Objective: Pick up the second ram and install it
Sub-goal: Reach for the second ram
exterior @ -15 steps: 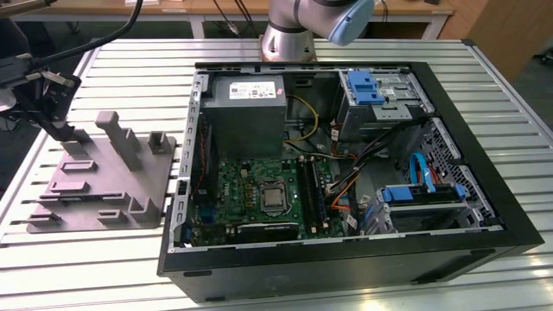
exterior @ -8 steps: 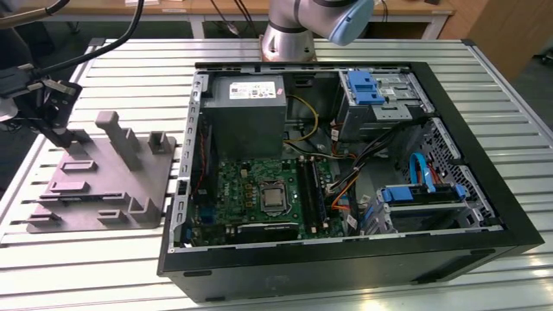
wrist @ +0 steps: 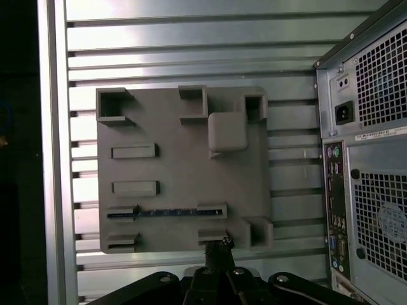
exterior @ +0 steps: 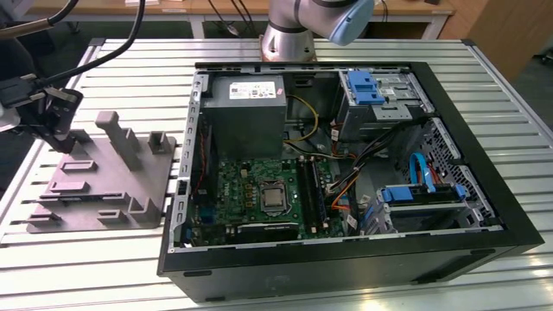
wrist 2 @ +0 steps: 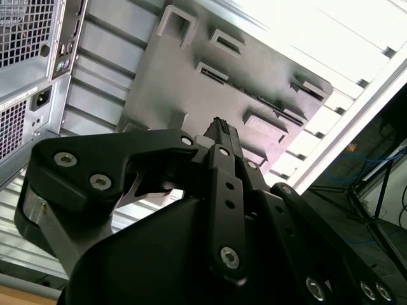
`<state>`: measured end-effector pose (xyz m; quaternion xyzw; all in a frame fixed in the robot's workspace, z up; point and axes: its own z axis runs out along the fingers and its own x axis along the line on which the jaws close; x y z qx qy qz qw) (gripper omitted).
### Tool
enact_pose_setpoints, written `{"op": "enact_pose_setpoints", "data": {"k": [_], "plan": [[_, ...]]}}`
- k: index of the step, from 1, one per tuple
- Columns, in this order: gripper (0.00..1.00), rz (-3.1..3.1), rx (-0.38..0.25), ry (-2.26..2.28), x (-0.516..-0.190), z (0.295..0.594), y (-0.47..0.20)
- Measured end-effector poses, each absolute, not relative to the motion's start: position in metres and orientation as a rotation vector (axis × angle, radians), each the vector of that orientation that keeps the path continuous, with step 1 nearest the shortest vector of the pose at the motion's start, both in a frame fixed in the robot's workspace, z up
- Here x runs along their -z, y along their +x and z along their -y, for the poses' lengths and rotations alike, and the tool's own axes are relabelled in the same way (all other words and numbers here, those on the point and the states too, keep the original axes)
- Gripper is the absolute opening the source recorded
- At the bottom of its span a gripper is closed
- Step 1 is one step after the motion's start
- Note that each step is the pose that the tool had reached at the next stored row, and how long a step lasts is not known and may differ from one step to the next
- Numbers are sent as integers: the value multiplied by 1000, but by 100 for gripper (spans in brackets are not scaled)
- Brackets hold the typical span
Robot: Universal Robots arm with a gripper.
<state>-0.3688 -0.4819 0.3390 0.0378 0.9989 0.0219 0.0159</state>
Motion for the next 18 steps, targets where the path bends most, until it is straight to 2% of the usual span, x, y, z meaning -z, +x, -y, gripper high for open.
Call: {"op": "enact_pose_setpoints", "data": {"k": [18], "plan": [[11,-3107,-68,118,-328,491,-372]]}}
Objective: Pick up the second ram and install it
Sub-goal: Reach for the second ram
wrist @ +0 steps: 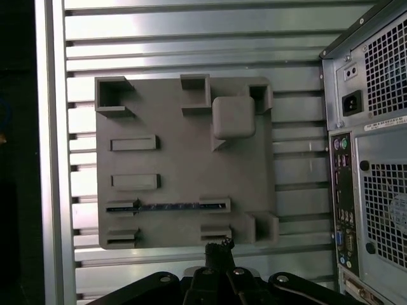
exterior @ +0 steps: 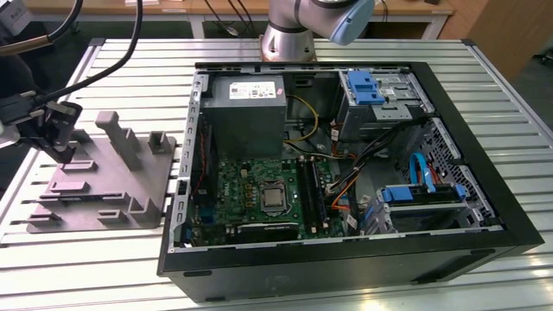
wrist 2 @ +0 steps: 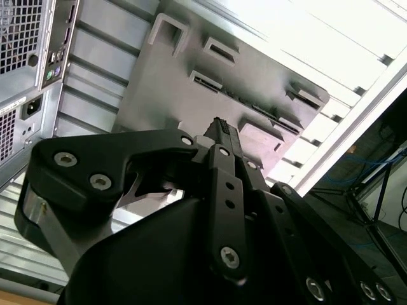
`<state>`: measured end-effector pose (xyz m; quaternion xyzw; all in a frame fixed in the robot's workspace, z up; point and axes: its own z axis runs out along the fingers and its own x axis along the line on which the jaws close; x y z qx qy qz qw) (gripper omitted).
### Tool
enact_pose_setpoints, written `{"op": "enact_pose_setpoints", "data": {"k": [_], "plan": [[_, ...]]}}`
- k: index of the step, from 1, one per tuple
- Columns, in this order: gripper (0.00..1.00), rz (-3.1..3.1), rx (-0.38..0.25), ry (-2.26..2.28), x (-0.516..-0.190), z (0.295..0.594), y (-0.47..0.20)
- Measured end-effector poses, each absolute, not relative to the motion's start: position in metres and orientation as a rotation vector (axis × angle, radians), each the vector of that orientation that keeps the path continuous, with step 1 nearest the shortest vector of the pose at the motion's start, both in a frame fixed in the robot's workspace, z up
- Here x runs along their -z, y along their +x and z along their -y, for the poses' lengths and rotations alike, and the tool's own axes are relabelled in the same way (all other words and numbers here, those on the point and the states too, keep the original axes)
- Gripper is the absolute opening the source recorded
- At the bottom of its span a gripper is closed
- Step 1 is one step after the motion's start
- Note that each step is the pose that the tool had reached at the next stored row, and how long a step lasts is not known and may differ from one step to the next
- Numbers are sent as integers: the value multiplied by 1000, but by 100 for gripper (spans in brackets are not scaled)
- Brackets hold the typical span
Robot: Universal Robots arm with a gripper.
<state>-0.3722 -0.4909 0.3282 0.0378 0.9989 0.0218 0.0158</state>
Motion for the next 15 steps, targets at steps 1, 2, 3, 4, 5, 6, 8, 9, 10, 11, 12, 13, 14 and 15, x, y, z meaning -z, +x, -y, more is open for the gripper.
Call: {"op": "enact_pose_setpoints", "data": {"k": [1,2,3,4,5,6,8,9,10,11,12,13,14,15], "plan": [[11,-3107,-68,118,-328,491,-372],[11,-3107,-68,118,-327,492,-372],[11,-3107,-68,118,-327,492,-373],[11,-3107,-68,118,-326,492,-373],[11,-3107,-68,118,-326,493,-373],[11,-3107,-68,118,-325,493,-373],[11,-3107,-68,118,-324,494,-373],[11,-3107,-68,118,-324,495,-373],[11,-3107,-68,118,-323,495,-374],[11,-3107,-68,118,-323,496,-374],[11,-3107,-68,118,-322,496,-374],[11,-3107,-68,118,-322,497,-374],[11,-3107,-68,118,-321,498,-374],[11,-3107,-68,118,-321,498,-375]]}}
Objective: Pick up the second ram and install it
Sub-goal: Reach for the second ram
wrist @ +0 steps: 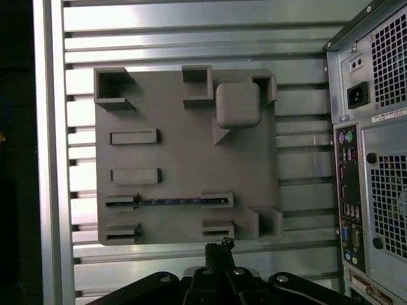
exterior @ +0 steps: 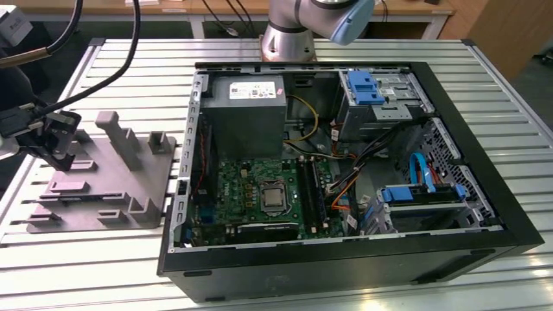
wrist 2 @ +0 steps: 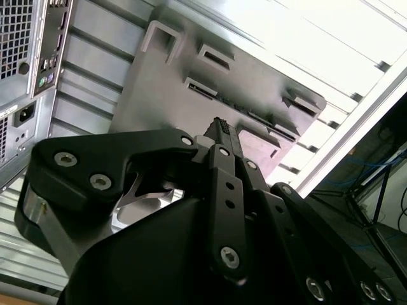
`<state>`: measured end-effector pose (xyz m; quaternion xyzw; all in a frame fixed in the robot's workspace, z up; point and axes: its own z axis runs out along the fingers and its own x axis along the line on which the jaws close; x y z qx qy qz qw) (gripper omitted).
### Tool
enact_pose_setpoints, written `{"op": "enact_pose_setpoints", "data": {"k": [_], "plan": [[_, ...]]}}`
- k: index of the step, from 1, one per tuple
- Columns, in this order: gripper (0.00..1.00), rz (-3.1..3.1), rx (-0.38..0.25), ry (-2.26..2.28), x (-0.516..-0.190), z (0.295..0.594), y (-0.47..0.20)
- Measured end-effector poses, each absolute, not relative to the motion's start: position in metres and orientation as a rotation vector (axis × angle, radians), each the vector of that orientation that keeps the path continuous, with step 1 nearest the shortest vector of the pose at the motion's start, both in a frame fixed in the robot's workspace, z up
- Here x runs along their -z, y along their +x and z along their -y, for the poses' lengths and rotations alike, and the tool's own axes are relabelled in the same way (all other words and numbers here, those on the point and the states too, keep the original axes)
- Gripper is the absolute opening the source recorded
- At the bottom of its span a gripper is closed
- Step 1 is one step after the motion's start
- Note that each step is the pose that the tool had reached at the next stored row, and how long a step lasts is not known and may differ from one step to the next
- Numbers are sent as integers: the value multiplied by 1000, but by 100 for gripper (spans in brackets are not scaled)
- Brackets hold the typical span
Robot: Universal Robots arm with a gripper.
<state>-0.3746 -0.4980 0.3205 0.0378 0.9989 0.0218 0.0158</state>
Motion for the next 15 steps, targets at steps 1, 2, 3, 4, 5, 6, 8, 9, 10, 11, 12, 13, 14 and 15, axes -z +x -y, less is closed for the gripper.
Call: {"op": "enact_pose_setpoints", "data": {"k": [1,2,3,4,5,6,8,9,10,11,12,13,14,15], "plan": [[11,-3107,-68,118,-320,499,-375],[11,-3107,-68,118,-320,499,-375],[11,-3107,-68,118,-319,500,-375],[11,-3107,-68,118,-319,500,-375],[11,-3107,-68,118,-318,500,-376],[11,-3107,-68,118,-318,501,-376],[11,-3107,-68,118,-317,502,-376],[11,-3107,-68,118,-317,502,-376],[11,-3107,-68,118,-316,502,-376],[11,-3107,-68,118,-316,502,-376],[11,-3107,-68,118,-316,503,-376],[11,-3107,-68,118,-315,503,-376],[11,-3107,-68,118,-315,503,-376],[11,-3107,-68,118,-314,504,-376]]}}
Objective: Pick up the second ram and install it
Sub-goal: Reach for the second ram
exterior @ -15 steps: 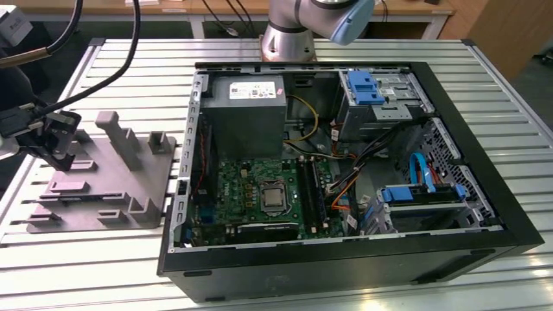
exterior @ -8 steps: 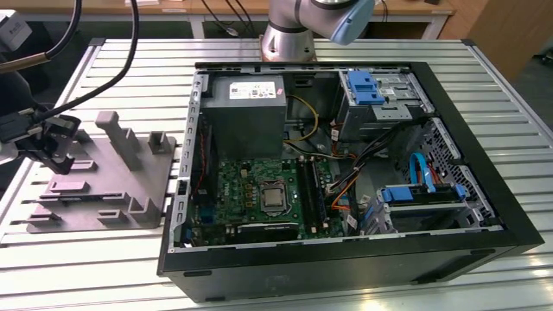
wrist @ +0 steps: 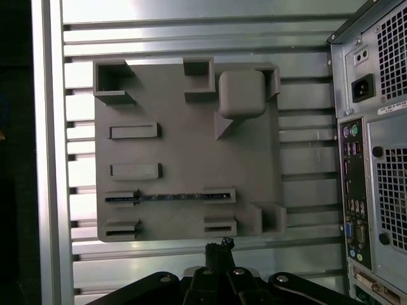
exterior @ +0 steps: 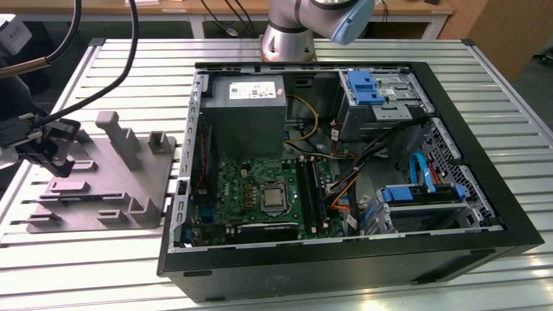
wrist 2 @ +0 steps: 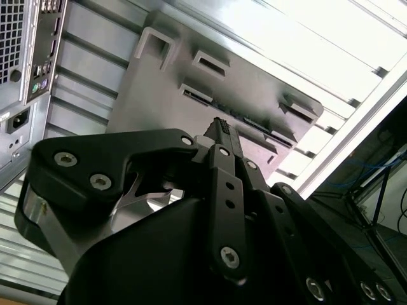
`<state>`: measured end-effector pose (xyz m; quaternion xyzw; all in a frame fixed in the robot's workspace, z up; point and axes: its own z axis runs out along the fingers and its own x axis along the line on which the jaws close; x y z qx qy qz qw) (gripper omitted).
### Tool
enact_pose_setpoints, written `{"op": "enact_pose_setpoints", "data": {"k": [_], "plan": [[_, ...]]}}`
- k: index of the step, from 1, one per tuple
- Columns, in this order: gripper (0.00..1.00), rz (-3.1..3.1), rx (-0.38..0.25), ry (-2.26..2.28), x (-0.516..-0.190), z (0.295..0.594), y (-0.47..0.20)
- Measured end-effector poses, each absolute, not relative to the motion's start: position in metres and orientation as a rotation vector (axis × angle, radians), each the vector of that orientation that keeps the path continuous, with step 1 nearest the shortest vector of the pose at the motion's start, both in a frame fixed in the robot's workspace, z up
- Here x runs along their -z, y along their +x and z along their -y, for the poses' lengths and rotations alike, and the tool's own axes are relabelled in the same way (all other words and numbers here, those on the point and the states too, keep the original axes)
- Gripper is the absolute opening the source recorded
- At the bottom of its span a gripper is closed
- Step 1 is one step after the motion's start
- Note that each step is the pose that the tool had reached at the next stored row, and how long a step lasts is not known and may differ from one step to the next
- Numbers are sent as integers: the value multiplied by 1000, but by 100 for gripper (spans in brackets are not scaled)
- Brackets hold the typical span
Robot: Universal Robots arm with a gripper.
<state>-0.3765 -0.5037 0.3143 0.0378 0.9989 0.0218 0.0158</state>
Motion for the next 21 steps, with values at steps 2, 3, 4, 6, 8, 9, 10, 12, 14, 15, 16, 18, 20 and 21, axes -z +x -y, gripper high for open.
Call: {"op": "enact_pose_setpoints", "data": {"k": [2,3,4,6,8,9,10,12,14,15,16,18,20,21], "plan": [[11,-3107,-68,118,-314,504,-377],[11,-3107,-68,118,-313,505,-377],[11,-3107,-68,118,-313,505,-377],[11,-3107,-68,118,-312,506,-377],[11,-3107,-68,118,-311,507,-377],[11,-3107,-68,117,-310,508,-377],[11,-3107,-68,118,-309,508,-377],[11,-3107,-68,118,-307,509,-377],[11,-3107,-68,118,-303,510,-377],[11,-3107,-68,118,-301,510,-377],[11,-3107,-68,117,-299,510,-377],[11,-3108,-68,113,-296,509,-379],[11,-3108,-68,101,-292,509,-381],[11,-3109,-68,92,-291,509,-381]]}}
